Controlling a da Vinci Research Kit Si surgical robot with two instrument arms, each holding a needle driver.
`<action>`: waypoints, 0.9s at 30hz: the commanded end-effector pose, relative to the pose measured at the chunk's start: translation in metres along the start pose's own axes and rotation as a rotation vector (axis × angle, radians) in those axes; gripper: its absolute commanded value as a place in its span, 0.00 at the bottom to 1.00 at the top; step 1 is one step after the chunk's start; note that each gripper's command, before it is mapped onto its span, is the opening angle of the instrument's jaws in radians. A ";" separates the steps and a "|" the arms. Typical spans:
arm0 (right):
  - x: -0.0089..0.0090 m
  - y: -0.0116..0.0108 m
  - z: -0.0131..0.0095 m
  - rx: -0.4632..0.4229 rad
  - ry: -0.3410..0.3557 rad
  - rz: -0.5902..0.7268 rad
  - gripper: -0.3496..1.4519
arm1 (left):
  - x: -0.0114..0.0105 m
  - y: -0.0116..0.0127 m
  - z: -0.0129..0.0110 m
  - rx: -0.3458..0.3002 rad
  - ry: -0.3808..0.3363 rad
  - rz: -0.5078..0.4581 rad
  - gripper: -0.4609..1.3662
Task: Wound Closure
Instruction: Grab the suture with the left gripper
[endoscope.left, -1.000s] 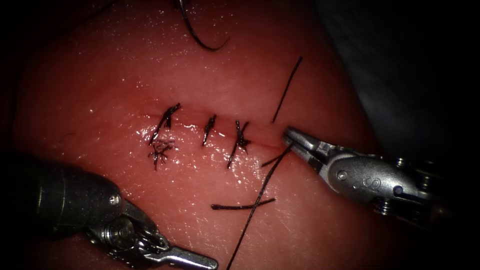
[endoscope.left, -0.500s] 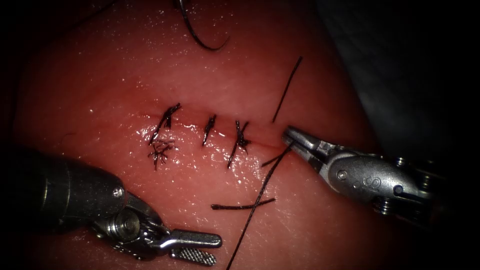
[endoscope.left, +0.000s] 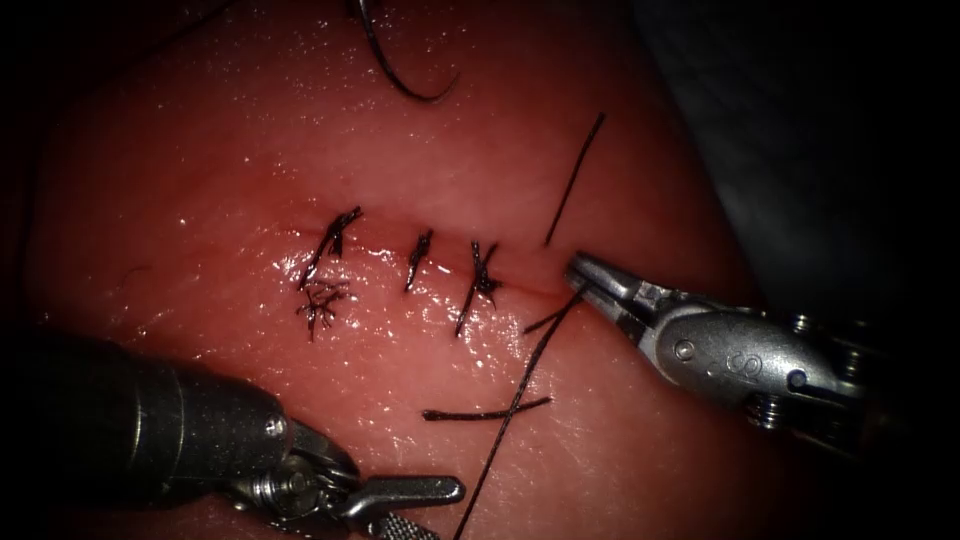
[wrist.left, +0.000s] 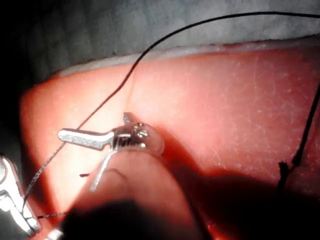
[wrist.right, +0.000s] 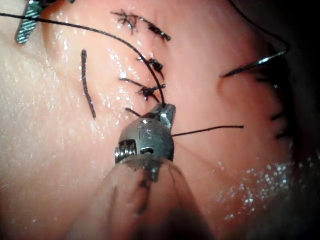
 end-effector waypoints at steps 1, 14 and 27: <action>0.0000 0.0000 0.0000 -0.006 -0.002 0.000 0.00 | 0.0003 -0.0002 0.0000 0.005 -0.003 0.006 0.91; -0.0001 0.0002 0.0001 -0.010 -0.005 0.000 0.00 | 0.0022 0.0000 0.0011 0.033 0.005 0.020 0.74; 0.0000 0.0002 0.0001 -0.009 -0.005 0.001 0.00 | 0.0019 0.0009 0.0010 0.032 0.006 -0.022 0.06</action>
